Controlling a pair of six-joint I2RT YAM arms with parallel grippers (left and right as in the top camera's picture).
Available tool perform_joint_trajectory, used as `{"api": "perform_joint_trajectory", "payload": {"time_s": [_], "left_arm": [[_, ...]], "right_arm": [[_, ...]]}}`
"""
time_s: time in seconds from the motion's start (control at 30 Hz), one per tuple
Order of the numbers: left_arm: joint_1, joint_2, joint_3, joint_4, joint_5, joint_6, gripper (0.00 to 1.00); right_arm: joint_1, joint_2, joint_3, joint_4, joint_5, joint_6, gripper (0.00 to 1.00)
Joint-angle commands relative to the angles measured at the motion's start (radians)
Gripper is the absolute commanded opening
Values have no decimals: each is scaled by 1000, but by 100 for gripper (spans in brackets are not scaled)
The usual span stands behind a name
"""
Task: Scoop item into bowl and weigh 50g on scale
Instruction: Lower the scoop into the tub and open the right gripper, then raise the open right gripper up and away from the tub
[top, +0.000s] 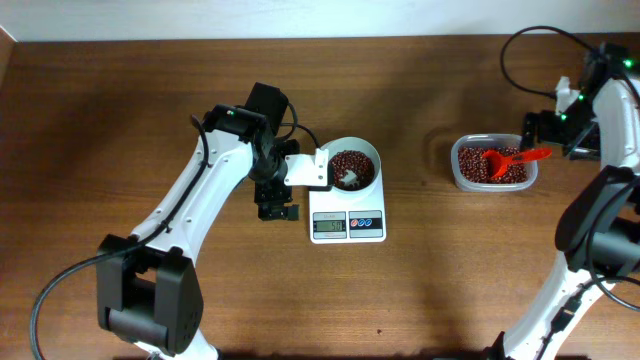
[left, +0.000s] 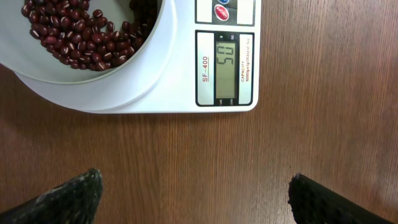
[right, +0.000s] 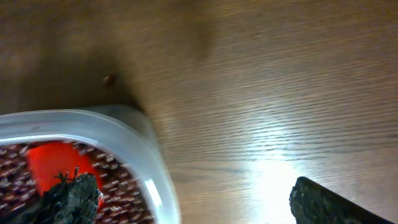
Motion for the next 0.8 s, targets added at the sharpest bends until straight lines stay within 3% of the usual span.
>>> {"api": "perform_joint_trajectory", "payload": {"time_s": [0.0,0.1,0.2,0.33,0.37,0.4,0.5,0.77], "left_arm": [[7,8,-7,-3,18,12,98],[7,8,-7,-3,18,12,99],[7,8,-7,-3,18,12,99],[7,8,-7,-3,18,12,98],[7,8,-7,-3,18,12,98],[7,8,-7,-3,18,12,99],[7,8,-7,-3,18,12,98],[7,8,-7,-3,18,12,99]], "right_arm": [[-24,6,-12,34,-5,5,99],[-30,5,-11,58,-16,5,99],[-32,5,89,33,-158,5,99],[-32,5,317,-39,-358,5,86],[-31,5,352,-55,-399,5,73],[-28,5,415,-89,-497,5,44],[-11,6,419,-172,-591,4,7],[3,6,136,-277,-406,-10,4]]}}
